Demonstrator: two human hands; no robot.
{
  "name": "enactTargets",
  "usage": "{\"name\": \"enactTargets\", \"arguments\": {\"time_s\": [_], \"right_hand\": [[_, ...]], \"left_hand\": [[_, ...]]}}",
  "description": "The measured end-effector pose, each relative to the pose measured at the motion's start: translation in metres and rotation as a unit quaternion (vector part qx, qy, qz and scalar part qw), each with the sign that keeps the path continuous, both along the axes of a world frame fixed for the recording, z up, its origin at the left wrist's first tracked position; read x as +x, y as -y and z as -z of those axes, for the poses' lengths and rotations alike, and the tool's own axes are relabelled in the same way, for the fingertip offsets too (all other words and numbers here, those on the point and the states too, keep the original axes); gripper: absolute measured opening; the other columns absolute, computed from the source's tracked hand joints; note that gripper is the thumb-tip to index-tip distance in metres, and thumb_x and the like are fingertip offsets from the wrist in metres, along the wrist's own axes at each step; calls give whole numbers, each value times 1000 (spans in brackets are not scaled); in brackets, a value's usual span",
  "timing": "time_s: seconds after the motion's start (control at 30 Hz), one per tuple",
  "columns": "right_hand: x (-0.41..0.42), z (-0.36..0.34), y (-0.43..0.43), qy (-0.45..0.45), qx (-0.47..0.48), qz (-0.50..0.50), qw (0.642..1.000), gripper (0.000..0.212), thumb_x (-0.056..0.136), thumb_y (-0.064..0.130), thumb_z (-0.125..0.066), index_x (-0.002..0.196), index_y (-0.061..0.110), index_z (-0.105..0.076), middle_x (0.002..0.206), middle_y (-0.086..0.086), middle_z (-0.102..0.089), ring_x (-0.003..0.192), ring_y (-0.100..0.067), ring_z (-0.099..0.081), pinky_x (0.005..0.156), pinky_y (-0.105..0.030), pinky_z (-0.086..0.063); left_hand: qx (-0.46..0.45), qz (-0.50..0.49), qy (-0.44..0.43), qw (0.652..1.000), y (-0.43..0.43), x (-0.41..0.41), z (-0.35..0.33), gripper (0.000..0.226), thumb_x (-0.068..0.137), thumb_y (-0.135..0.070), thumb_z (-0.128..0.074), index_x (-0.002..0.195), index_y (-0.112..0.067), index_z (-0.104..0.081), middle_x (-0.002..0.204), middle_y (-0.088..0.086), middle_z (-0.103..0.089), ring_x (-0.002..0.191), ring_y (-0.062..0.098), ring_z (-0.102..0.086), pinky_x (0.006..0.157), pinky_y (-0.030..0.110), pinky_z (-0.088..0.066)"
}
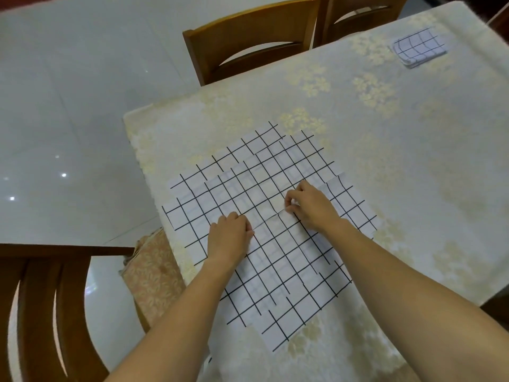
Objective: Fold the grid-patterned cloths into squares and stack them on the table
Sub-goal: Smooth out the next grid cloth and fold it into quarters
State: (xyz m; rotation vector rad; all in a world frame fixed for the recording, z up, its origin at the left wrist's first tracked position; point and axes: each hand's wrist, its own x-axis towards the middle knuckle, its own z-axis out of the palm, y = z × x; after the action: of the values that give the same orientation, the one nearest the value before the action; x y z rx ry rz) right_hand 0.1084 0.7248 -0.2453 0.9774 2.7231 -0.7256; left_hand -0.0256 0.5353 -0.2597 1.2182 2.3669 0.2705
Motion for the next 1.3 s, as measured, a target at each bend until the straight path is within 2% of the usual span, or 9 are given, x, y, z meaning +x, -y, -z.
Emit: {"name": "enactTargets", "arguments": {"time_s": [0.13,0.33,0.43,0.53,0.7,0.9,1.13,1.3], "right_hand": [[1,-9,-1,-18,15,-6,1000,3,91,23,-69,92,22,-66,99,1,-48,85,-22,-55,68,-31,-47],[3,-37,4,-29,66,-18,997,10,91,26,-69,99,20,-68,109,-1,-53,100,-24,-52,85,-38,-47],[3,-43,7,-15,69,-20,997,25,89,30,-70,113,21,-65,117,-4,-53,107,-25,-52,91,-39,-45],[1,-35,11,24,64,-23,997,37,89,34,-71,124,26,-61,121,-4,-51,110,-24,-51,94,-37,-42],[-3,-17,21,44,63,-23,997,26,89,28,-66,114,26,-64,117,-3,-51,106,-24,-49,92,-34,-40],[-3,-7,18,31,75,-23,996,11,89,30,-68,98,24,-67,104,-1,-51,97,-23,-50,85,-35,-43],[2,-9,11,-7,100,-49,994,8,88,23,-71,95,19,-68,103,-5,-55,96,-27,-51,78,-34,-39],[5,-22,12,-46,107,-25,993,11,89,30,-70,95,21,-70,109,-3,-59,102,-27,-51,85,-39,-39]], "left_hand": [[-6,12,-15,1000,1,1,-2,20,101,-37,-50,106,-22,-62,109,-2,-59,101,21,-54,87,35,-42],[58,-5,-6,998,-10,8,-18,36,92,-48,-61,118,-24,-53,112,-4,-56,103,22,-53,87,37,-43],[30,20,-35,999,-20,12,-18,34,95,-45,-57,121,-23,-55,119,0,-57,107,24,-53,90,37,-41],[-1,12,-42,999,-20,14,-11,25,99,-39,-52,114,-21,-61,116,3,-58,107,25,-52,91,37,-40],[10,3,-30,999,-19,17,-8,30,97,-42,-55,119,-21,-57,119,2,-57,108,26,-52,90,37,-40],[-24,6,-31,999,-22,18,-5,23,102,-37,-48,113,-21,-60,118,1,-56,107,29,-50,90,43,-41],[-25,33,-39,998,-22,14,-6,25,104,-32,-42,117,-17,-57,119,3,-55,110,27,-49,92,40,-40],[31,34,-37,998,-19,4,-21,16,106,-21,-39,111,-16,-53,110,2,-57,101,25,-51,87,37,-39]]}}
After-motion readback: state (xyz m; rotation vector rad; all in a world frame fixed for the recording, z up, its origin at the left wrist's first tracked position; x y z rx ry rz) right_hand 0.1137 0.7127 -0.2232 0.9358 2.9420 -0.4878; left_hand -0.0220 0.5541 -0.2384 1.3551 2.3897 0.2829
